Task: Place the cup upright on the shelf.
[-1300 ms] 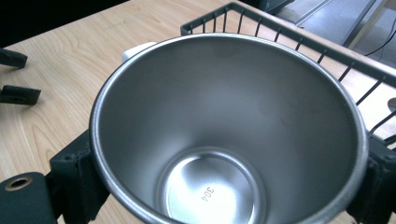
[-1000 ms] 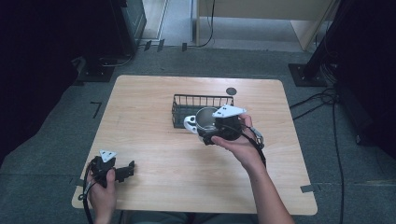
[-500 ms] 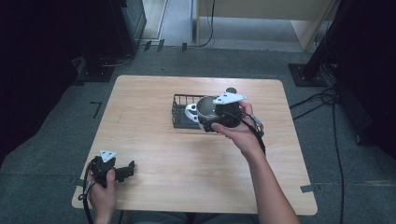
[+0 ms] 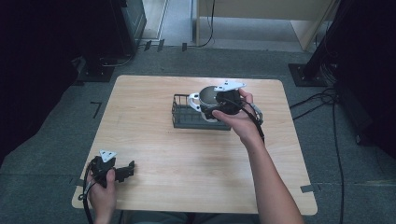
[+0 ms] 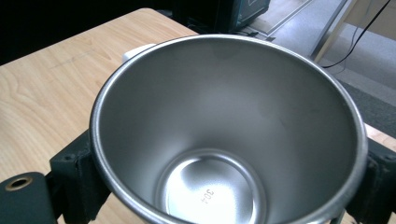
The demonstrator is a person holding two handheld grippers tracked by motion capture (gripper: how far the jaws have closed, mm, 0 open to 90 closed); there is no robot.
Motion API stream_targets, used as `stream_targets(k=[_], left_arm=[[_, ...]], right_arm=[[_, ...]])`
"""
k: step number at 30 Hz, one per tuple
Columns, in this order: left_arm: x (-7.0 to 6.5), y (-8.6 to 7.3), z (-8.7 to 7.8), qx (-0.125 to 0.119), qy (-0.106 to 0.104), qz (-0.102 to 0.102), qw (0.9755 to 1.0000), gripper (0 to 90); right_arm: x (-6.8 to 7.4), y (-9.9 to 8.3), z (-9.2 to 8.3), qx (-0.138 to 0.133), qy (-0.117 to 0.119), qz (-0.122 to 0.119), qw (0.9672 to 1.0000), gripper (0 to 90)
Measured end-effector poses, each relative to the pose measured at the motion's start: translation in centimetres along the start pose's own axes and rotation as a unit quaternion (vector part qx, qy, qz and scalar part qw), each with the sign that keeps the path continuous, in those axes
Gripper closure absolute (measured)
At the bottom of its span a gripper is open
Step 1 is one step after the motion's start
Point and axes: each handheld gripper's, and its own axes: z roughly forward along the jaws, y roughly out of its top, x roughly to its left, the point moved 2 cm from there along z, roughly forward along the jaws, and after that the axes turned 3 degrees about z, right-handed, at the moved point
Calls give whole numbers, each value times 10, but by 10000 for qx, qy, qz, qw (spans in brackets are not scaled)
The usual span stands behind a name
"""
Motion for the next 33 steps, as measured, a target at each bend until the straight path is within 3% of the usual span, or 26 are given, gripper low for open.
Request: stream_targets(k=[7,12,19,33], left_arm=[[0,0,0,-5,0,-7,10000,0],[0,0,0,1,0,1,10000,0],[0,0,0,1,1,0,10000,0],[0,0,0,1,2,0,10000,0]], right_arm=[[-10,6,9,-92,-98,86,9999,73],[-18,7,19,-48,-64,-36,10000,72],[-28,6,29,5,-88,7,10000,72],[-38,-10,44,176,-128,63,9997,72]])
